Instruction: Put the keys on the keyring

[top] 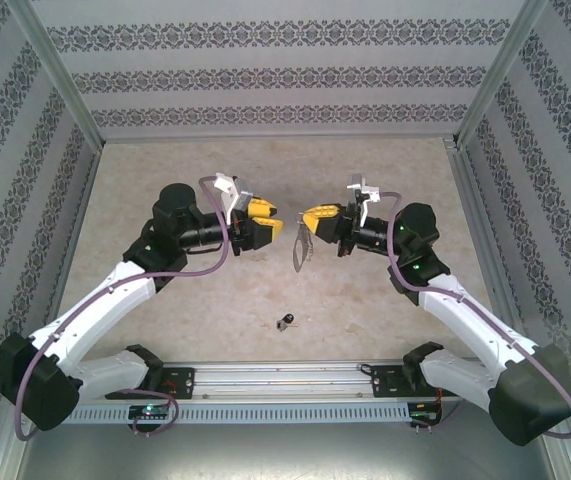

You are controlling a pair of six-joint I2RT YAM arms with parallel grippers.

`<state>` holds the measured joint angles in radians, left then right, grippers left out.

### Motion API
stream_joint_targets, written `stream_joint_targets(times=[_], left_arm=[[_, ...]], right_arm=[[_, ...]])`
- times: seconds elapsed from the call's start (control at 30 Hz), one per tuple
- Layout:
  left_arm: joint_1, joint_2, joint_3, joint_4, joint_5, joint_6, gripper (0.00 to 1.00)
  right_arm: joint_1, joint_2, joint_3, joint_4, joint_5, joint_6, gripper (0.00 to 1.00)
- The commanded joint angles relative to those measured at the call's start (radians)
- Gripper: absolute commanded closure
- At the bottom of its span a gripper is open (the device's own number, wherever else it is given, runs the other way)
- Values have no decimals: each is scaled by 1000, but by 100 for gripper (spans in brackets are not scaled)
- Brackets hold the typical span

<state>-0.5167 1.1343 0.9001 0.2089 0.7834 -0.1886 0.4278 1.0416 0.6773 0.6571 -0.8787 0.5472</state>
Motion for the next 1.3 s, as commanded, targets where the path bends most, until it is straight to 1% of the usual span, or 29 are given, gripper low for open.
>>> stream_joint_targets(times=[0.0, 0.07, 0.17, 0.3, 0.53, 0.67, 0.87, 1.27], left_arm=[[4, 7, -39, 252, -6, -171, 58], [4, 25, -60, 355, 16, -233, 59], [4, 52, -70, 466, 48, -315, 59], [4, 90, -73, 574, 77, -394, 59], [4, 162, -76, 743, 117, -519, 64], [4, 181, -78, 793, 127, -555, 65], [4, 195, -73, 815, 150, -584, 69], [3, 258, -76, 947, 202, -702, 71]], right_arm=[[4, -24, -13, 125, 52, 35, 100], [11, -27, -14, 138, 69, 37, 100], [20, -25, -9, 152, 84, 38, 100], [28, -14, -2, 172, 99, 41, 100], [39, 10, 11, 190, 104, 49, 100], [43, 17, 13, 188, 106, 48, 100], [45, 25, 14, 188, 112, 45, 100], [46, 33, 17, 187, 115, 43, 100]])
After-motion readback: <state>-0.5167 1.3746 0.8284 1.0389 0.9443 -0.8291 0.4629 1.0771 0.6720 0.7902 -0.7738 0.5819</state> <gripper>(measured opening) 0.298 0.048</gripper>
